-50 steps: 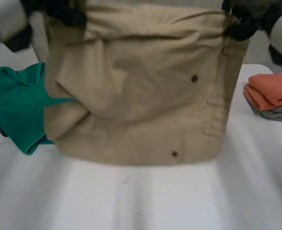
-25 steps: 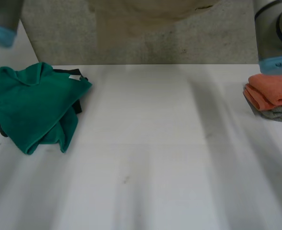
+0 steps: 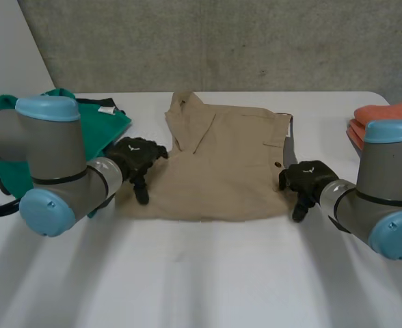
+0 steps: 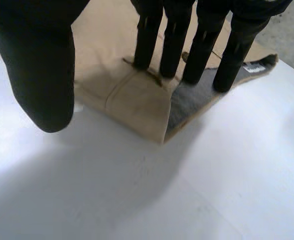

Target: Fold the laundry.

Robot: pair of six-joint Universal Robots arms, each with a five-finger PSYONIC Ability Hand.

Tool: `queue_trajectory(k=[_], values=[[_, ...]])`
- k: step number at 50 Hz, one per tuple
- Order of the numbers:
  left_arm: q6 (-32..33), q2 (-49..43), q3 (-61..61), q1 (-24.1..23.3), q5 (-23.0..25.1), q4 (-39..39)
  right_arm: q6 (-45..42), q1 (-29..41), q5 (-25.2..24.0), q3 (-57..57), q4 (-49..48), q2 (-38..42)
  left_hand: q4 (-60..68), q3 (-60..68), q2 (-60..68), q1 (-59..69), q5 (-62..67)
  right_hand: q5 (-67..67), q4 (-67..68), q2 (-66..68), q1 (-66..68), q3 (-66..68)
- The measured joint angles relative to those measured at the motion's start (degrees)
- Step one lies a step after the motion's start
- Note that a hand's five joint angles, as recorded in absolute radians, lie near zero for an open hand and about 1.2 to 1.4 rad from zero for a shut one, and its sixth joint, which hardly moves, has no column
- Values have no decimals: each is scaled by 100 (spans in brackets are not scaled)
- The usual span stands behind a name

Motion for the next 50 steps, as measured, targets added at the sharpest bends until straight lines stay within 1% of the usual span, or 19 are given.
queue_trajectory(k=[1,3,8,11,13,14,16,17,18,19,20,24,26,30,33,35,39,50], values=[[27,62,-26,-10,19,-40,-1,5,86,67,17,-74,-789,-788,-769,-492,-775,-805,-779,-748,-691,-783],[63,184,-96,3,35,-66,24,13,182,150,24,-199,-946,-952,-919,-499,-922,-1530,-1537,-1394,-1390,-1490],[121,585,-431,154,67,7,88,18,318,407,4,-533,-942,-950,-920,-493,-921,-1801,-1726,-1566,-1512,-1756],[166,905,-778,293,130,96,94,3,311,612,-47,-746,-646,-723,-683,-255,-595,-1801,-1726,-1567,-1512,-1756],[201,1092,-1003,370,183,149,77,-14,267,766,-97,-884,-249,-305,-279,206,-202,-1800,-1726,-1566,-1512,-1756],[261,1316,-1303,454,265,210,34,-34,187,934,-169,-1018,269,197,246,773,319,-1784,-1726,-1566,-1511,-1756],[343,1531,-1623,527,354,262,-40,-59,68,1115,-265,-1144,695,621,631,1224,741,-1715,-1711,-1553,-1507,-1731],[395,1636,-1797,557,402,284,-106,-75,-20,1227,-337,-1214,1171,1142,1161,1726,1205,-1571,-1654,-1534,-1457,-1651],[425,1688,-1889,571,426,292,-151,-84,-75,1291,-384,-1249,1423,1349,1413,1987,1451,-1476,-1588,-1494,-1419,-1575],[498,1793,-2093,595,474,307,-236,-97,-173,1396,-457,-1300,1423,1349,1413,1987,1451,-1274,-1420,-1370,-1279,-1391],[546,1846,-2213,605,500,311,-321,-109,-262,1481,-531,-1339,1934,1898,1923,2474,1960,-1165,-1321,-1286,-1177,-1273],[754,1961,-2646,611,575,245,-670,-142,-566,1708,-750,-1385,2582,2519,2551,3031,2597,-369,-477,-390,-342,-482],[836,1943,-2770,593,588,176,-855,-157,-699,1769,-825,-1362,2477,2416,2424,2872,2510,-114,-218,-104,-76,-210],[947,1779,-2843,557,567,86,-1157,-182,-895,1794,-897,-1252,1626,1599,1595,1970,1686,-23,-138,-34,-33,-114],[980,1576,-2744,551,530,112,-1294,-192,-994,1764,-914,-1160,1534,1520,1531,1921,1592,-49,-153,-47,-50,-137],[991,1433,-2623,550,499,164,-1358,-191,-1045,1728,-918,-1096,998,986,1024,1411,1037,-136,-187,-68,-70,-180],[1003,1130,-2311,545,412,278,-1406,-181,-1092,1657,-917,-1001,851,843,864,1291,880,-312,-262,-151,-109,-277],[1245,165,-990,197,-211,195,-1289,-36,-1012,1492,-1118,-808,768,782,773,1258,780,-460,-396,-274,-217,-400]])
